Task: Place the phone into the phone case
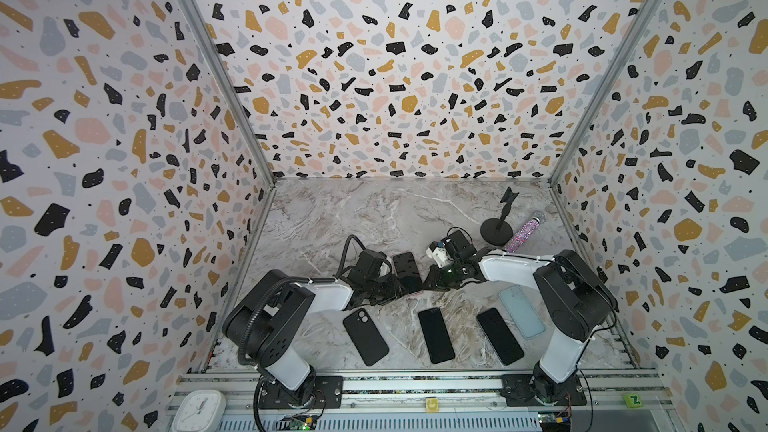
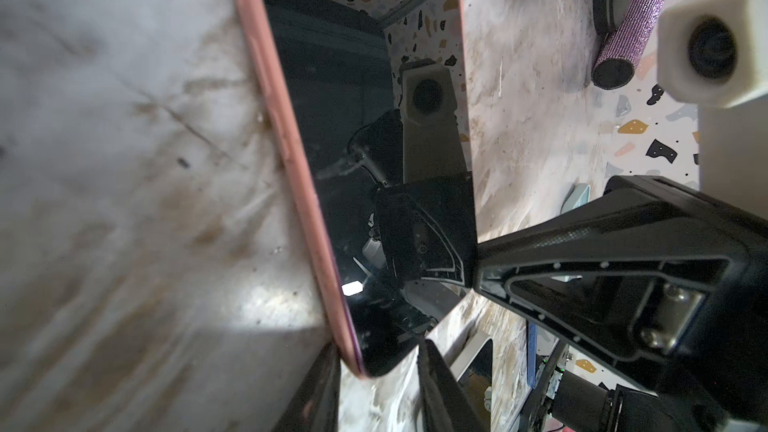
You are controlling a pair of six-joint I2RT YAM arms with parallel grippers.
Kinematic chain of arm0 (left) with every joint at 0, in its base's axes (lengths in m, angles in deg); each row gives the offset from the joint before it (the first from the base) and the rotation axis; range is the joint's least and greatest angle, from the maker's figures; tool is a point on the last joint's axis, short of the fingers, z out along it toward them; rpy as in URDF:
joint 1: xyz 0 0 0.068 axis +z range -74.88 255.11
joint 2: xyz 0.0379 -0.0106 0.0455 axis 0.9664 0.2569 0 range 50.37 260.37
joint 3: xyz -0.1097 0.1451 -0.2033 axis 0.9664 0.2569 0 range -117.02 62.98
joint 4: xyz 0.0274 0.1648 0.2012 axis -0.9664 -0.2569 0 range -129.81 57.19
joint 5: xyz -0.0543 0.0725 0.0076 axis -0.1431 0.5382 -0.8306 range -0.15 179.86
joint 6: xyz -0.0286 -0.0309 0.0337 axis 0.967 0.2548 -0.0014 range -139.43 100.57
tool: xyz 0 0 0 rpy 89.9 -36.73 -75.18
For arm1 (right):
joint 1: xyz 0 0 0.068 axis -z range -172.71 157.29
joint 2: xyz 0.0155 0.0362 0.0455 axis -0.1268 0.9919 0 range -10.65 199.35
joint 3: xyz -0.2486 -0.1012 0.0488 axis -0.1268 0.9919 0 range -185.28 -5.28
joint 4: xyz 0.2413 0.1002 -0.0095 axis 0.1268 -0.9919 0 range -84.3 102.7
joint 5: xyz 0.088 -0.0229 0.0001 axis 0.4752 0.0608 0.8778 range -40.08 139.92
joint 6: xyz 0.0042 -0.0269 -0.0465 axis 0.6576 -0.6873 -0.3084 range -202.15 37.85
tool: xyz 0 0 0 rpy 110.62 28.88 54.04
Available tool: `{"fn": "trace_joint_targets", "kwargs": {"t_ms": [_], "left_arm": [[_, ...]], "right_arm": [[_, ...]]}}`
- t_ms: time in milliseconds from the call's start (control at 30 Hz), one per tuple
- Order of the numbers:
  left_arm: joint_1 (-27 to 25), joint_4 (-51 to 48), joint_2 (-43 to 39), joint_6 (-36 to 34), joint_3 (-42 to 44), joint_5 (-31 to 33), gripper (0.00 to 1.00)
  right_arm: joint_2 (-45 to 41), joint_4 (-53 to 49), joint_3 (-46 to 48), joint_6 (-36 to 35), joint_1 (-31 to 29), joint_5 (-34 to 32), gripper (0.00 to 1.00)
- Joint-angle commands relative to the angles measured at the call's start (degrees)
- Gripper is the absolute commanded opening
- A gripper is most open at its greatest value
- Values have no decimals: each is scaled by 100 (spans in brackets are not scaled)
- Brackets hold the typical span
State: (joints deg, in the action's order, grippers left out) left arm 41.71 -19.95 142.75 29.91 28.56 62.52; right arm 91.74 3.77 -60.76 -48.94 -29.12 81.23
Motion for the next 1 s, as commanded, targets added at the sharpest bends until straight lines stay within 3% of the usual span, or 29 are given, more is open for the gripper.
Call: {"fn": "trace_joint_targets", "kwargs": {"t_ms": [0, 767, 867, 967], "left_arm": [[-101, 380, 166, 61, 92, -133, 34], [-210, 732, 265, 285, 219, -188, 32], [-186, 270, 90, 36, 149, -51, 32], [-112, -1141, -70, -584, -211, 462, 34]], "right_arm": [[53, 214, 98, 88, -224, 347, 11], [284, 509, 383, 310, -544, 531, 6], [-1, -7, 149, 51, -391, 146, 6], [-402, -352, 3, -172, -154, -300, 15]]}}
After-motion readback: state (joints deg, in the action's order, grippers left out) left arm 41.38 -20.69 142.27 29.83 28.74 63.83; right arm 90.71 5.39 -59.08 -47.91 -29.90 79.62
